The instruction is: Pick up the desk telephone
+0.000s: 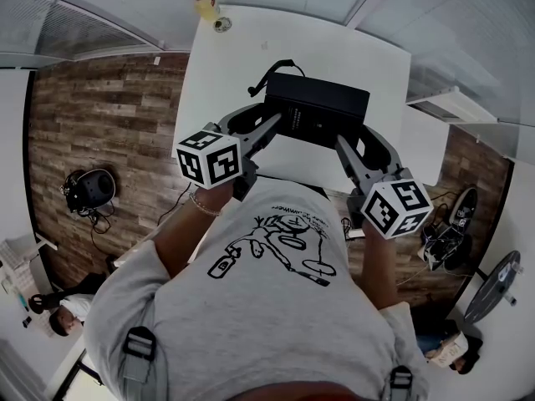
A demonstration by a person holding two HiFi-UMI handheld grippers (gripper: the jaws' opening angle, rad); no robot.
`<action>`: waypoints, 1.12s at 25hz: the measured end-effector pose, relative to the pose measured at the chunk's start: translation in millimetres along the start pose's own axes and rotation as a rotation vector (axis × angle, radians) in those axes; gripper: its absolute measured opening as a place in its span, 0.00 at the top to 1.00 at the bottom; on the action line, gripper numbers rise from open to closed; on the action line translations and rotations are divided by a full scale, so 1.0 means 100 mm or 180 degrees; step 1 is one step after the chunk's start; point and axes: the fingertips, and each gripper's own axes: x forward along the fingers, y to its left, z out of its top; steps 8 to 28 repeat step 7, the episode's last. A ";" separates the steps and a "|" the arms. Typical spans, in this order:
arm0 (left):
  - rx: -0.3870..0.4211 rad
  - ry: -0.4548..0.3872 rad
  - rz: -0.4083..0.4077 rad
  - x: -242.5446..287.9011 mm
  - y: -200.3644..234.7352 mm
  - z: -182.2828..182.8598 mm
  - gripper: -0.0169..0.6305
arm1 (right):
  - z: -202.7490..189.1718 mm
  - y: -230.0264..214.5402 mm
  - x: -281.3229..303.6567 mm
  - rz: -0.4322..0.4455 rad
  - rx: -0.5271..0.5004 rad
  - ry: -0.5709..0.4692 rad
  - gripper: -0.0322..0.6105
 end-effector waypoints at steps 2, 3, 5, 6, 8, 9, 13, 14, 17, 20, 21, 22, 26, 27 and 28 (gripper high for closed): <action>-0.0006 -0.0001 -0.0002 0.00 0.00 0.00 0.70 | 0.01 0.00 0.00 0.0004 -0.0001 -0.0006 0.64; -0.0007 -0.0002 -0.0003 0.00 0.00 0.01 0.70 | 0.01 0.00 0.00 0.0006 -0.0001 -0.0009 0.64; -0.0006 -0.0007 -0.0004 0.00 -0.01 0.01 0.70 | 0.02 0.00 -0.01 0.0008 -0.0001 -0.0014 0.64; -0.0005 -0.0009 -0.0005 0.00 -0.01 0.01 0.70 | 0.02 0.00 -0.01 0.0008 -0.0002 -0.0016 0.64; -0.0003 -0.0011 -0.0005 0.00 -0.01 0.02 0.70 | 0.03 0.00 -0.01 0.0008 -0.0003 -0.0018 0.64; -0.0003 -0.0011 -0.0005 0.00 -0.01 0.02 0.70 | 0.03 0.00 -0.01 0.0008 -0.0003 -0.0018 0.64; -0.0003 -0.0011 -0.0005 0.00 -0.01 0.02 0.70 | 0.03 0.00 -0.01 0.0008 -0.0003 -0.0018 0.64; -0.0003 -0.0011 -0.0005 0.00 -0.01 0.02 0.70 | 0.03 0.00 -0.01 0.0008 -0.0003 -0.0018 0.64; -0.0003 -0.0011 -0.0005 0.00 -0.01 0.02 0.70 | 0.03 0.00 -0.01 0.0008 -0.0003 -0.0018 0.64; -0.0003 -0.0011 -0.0005 0.00 -0.01 0.02 0.70 | 0.03 0.00 -0.01 0.0008 -0.0003 -0.0018 0.64; -0.0003 -0.0011 -0.0005 0.00 -0.01 0.02 0.70 | 0.03 0.00 -0.01 0.0008 -0.0003 -0.0018 0.64; -0.0003 -0.0011 -0.0005 0.00 -0.01 0.02 0.70 | 0.03 0.00 -0.01 0.0008 -0.0003 -0.0018 0.64; -0.0003 -0.0011 -0.0005 0.00 -0.01 0.02 0.70 | 0.03 0.00 -0.01 0.0008 -0.0003 -0.0018 0.64; -0.0003 -0.0011 -0.0005 0.00 -0.01 0.02 0.70 | 0.03 0.00 -0.01 0.0008 -0.0003 -0.0018 0.64; -0.0003 -0.0011 -0.0005 0.00 -0.01 0.02 0.70 | 0.03 0.00 -0.01 0.0008 -0.0003 -0.0018 0.64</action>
